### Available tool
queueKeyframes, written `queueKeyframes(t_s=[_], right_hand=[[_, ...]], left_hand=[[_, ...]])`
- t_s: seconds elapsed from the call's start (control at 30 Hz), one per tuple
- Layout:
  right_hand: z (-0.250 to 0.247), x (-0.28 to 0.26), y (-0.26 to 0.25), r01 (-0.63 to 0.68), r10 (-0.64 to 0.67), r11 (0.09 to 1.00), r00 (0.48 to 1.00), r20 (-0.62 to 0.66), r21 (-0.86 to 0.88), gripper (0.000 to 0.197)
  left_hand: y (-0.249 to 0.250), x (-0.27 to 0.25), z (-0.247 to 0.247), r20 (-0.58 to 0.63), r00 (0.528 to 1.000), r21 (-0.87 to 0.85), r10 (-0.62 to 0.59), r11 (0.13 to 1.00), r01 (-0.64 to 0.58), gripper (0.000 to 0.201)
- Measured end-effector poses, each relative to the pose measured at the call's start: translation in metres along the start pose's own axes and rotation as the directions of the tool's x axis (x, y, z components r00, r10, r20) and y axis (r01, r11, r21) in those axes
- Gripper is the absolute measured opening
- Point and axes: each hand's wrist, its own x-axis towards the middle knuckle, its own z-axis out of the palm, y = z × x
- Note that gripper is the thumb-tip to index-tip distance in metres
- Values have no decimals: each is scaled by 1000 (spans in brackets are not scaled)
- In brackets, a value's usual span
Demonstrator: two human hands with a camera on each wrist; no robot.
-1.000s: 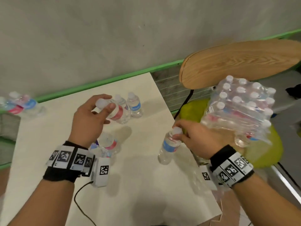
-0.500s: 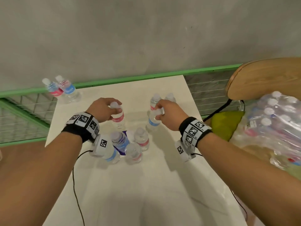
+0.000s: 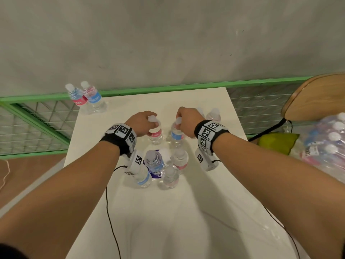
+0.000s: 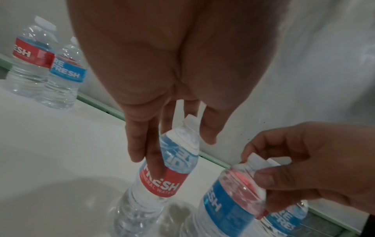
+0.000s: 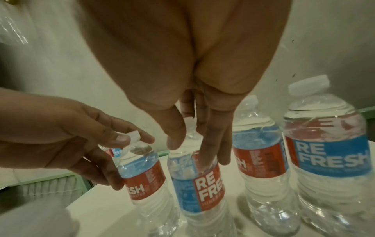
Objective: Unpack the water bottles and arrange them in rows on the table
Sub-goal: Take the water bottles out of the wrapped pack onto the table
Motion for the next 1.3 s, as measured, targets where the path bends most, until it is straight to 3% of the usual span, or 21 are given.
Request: queueKeyframes(t_s=[0.2,0.47,0.6,0.7,0.9,1.1,1.17,1.3], right_hand=[[4,10,-2,-5,7,999,998,-55,43,28],[-4,-10,4,-5,6,1000,1000,-14,12,49],[-33,-63,18,36,-36,999,999,-5,28,40],[-45,-125,38,42,-43,990,999,8,137,31],[-18,-231,125,-140,103,964,981,167,227,24],[7,-301,219,-401,363,885,913,188,239,25],[11,-314,249,-480,461,838,877,134,260,26],[13,-330,299,-626,655,686,753,61,371,35]], left_hand=[[3,-4,3,2,1000,25,-23,999,23,70],[36,-32,-19,-19,999,309,27,951,-20,59],[82,-71,-27,49,986,308,159,937,-166,44],[125,-114,-10,97,946,220,308,921,-323,36],[188,-158,92,391,790,72,472,840,-538,32],[211,-141,233,601,678,253,424,704,-664,38],[219,-137,273,641,645,229,416,699,-678,34],[240,-130,333,644,635,200,425,708,-677,38]])
